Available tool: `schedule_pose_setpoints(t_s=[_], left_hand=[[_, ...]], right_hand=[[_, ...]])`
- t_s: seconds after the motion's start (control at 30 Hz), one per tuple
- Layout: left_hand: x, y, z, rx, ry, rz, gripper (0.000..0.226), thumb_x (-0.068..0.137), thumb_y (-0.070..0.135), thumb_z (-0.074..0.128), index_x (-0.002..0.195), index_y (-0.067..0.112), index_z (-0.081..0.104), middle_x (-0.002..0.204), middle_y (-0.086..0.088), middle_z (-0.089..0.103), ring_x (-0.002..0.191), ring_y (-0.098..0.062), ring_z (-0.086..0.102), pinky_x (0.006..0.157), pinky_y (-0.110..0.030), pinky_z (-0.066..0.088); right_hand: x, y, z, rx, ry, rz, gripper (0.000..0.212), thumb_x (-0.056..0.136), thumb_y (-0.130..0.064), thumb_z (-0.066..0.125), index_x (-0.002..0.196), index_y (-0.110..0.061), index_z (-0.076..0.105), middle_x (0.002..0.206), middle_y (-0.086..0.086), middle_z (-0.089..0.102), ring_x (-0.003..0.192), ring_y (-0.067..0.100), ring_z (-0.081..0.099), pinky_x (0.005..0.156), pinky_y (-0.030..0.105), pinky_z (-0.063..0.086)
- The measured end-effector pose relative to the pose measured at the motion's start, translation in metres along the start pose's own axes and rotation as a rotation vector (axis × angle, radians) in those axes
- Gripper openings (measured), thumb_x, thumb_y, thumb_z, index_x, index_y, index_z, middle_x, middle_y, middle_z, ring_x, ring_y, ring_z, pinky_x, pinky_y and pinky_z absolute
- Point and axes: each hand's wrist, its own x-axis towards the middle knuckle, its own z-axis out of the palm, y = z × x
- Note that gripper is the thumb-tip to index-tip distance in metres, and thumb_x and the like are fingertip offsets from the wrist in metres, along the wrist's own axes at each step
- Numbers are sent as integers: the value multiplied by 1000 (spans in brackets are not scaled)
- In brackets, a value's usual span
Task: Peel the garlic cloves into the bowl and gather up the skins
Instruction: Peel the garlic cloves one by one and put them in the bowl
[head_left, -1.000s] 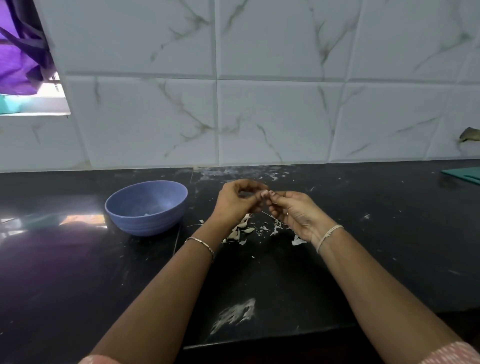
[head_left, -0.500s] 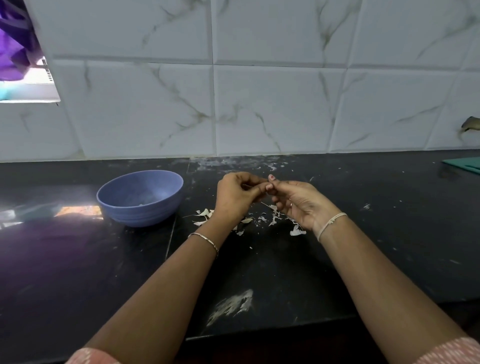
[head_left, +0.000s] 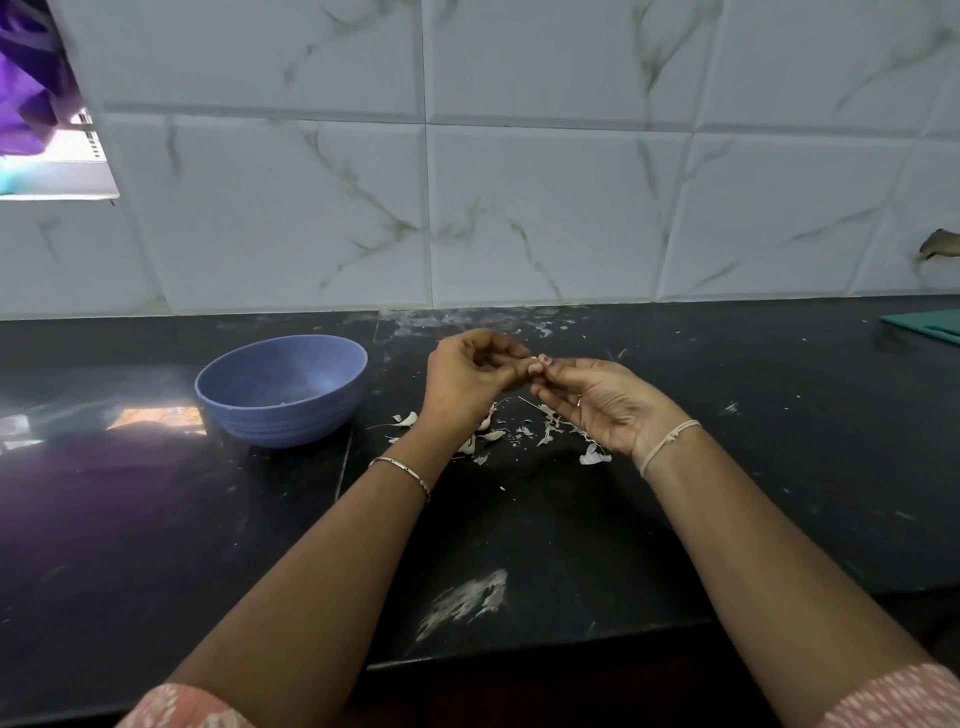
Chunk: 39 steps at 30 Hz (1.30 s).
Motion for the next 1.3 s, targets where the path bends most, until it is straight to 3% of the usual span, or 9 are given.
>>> schedule_pose_setpoints(t_s=[0.33,0.5,0.6,0.67,0.77,0.9,1.0,1.13,1.3], left_hand=[[1,-2,4,151,-56,54,20,75,6,81,92,16,76,94,2,75,86,-8,72,82,-24,58],[1,-4,8,178,-41,77,20,80,1,76,91,18,75,87,4,74,83,-9,71,79,-23,58],[0,-2,11,101,-11,86,24,84,0,72,86,24,72,86,7,73,84,-7,69,82,-26,58],[1,1,11,-38,3,45,22,87,0,69,90,21,71,86,4,73,84,-9,68,82,-26,58],[-1,4,7,-248,-47,-91,16,91,1,64,102,11,68,89,-1,75,79,-10,69,78,-24,59],[-3,2,6,-337,-69,-203,15,90,3,65,105,3,61,88,-6,76,71,-12,70,76,-29,59],[-4,2,6,-360,-56,-246,12,89,2,66,99,5,60,87,-5,75,71,-13,69,74,-31,59],[-5,2,7,-336,-55,-255,6,87,3,68,92,5,64,75,-3,67,68,-12,66,67,-29,61],[-5,3,7,-377,-51,-298,9,85,0,69,94,-1,66,65,-2,69,62,-10,69,61,-23,59]], right_hand=[[5,6,4,-118,38,-78,12,95,-6,57,86,-3,65,68,3,62,64,11,59,60,18,52],[11,10,4,-210,99,-103,14,97,-8,53,86,-5,61,71,4,56,61,11,54,57,20,50],[16,13,-5,-733,300,-209,23,98,-15,48,77,-11,56,72,5,55,64,17,53,65,33,47],[14,11,-12,-1195,396,-297,21,96,-18,49,76,-14,53,77,1,54,73,21,50,69,32,38],[8,7,-16,-1442,414,-394,8,89,-11,59,83,-16,63,79,-4,57,81,19,56,71,25,38],[7,4,-21,-1279,405,-502,25,81,2,62,78,-21,72,74,-5,71,71,10,65,73,25,52],[7,3,-20,-978,340,-455,12,92,-8,62,95,-15,71,75,-2,74,69,6,69,74,26,56],[1,0,-8,-634,240,-485,14,87,-22,73,89,-8,72,77,8,73,67,11,68,66,25,58],[0,4,-3,-667,179,-506,6,79,-19,80,82,-20,75,82,7,75,82,29,72,79,39,60]])
